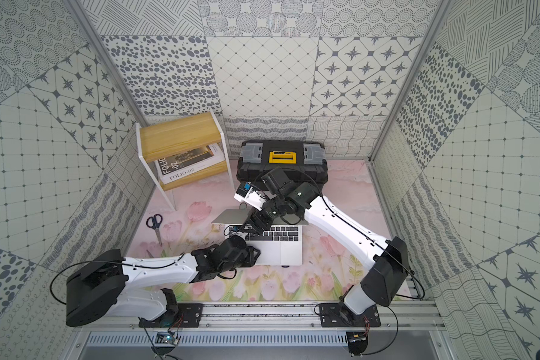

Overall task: Close the laptop lid and set it aside
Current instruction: Close the lid of the laptop.

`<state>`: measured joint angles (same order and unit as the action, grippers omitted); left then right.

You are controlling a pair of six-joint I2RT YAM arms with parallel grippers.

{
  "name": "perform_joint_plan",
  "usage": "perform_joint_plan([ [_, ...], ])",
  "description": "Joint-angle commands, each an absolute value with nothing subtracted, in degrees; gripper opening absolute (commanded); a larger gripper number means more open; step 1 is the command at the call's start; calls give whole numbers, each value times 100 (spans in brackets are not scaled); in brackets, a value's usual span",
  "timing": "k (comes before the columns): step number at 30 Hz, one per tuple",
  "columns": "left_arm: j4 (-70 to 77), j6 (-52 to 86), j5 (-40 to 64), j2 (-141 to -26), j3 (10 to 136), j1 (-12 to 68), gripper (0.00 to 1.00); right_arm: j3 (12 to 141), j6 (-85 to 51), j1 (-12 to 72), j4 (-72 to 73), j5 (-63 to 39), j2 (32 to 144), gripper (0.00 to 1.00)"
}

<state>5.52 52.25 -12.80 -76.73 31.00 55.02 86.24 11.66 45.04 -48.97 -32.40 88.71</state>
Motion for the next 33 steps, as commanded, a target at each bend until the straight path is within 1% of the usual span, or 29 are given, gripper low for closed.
perform_joint_plan([
  [1,-1153,5234,-2190,-7209,3095,5458,39,8563,1028,4542,-4808,-3099,8756,72],
  [8,-2349,5122,-2754,-5376,3096,5451,49,8695,975,4540,-4773,-3042,8772,75],
  [12,-3044,4801,-3163,-4372,3217,5413,54,8776,942,4544,-4776,-3067,8793,79],
  [16,-3624,4416,-3533,-3879,3697,5265,56,8837,873,4541,-4779,-3095,8783,87],
  [18,-3776,4192,-3716,-3739,3948,5203,56,8860,853,4540,-4779,-3168,8746,92],
  [20,-3796,3932,-3912,-3604,4210,5173,56,8876,844,4541,-4772,-3230,8687,94],
  [23,-3618,3414,-4126,-3537,4618,5139,61,8915,773,4535,-4769,-3237,8613,97],
  [30,-2945,1859,-4268,-4074,6116,5058,66,9208,309,4544,-4742,-3083,8374,97],
  [33,-2509,1284,-4041,-4500,6724,5024,67,9411,0,4534,-4726,-2833,8291,97],
])
